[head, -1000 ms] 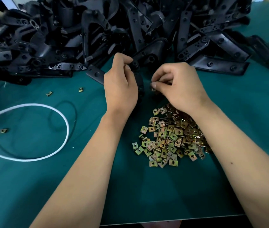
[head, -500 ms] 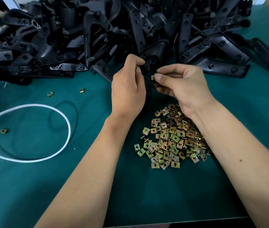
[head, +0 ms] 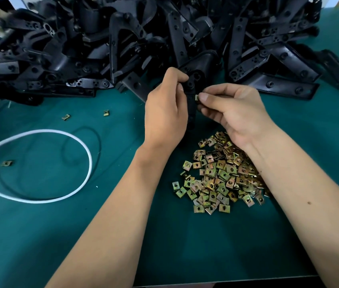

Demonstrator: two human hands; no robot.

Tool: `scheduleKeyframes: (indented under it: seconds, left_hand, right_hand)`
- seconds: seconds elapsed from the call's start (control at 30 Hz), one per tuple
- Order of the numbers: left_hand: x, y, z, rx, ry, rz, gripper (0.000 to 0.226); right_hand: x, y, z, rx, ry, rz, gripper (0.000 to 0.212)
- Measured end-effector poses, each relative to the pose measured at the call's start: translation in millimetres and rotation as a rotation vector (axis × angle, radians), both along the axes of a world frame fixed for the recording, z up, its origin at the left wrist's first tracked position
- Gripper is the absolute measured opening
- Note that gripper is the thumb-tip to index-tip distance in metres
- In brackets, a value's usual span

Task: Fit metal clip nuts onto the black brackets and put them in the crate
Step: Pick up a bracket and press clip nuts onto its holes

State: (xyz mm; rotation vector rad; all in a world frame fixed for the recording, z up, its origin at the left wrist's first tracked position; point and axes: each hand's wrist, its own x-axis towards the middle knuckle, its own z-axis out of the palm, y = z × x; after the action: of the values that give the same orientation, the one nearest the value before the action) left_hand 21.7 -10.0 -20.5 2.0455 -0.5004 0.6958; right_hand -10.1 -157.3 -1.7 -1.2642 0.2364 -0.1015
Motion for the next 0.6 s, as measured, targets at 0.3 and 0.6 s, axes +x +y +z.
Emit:
scheduleKeyframes:
  seconds: [0.3, 0.6]
  left_hand:
    - [-3.5, -0.3, 3.9, 0.045, -0.038, -0.01, 0.019]
    - [-9.6, -5.8, 6.6, 0.072, -0.052, 0.015, 0.021]
  right_hand:
    - [-0.7, -1.0, 0.1, -0.075, -0.006, 0.019, 0.013]
    - [-0.6, 0.3, 0.2, -0.178, -0.034, 0.033, 0.016]
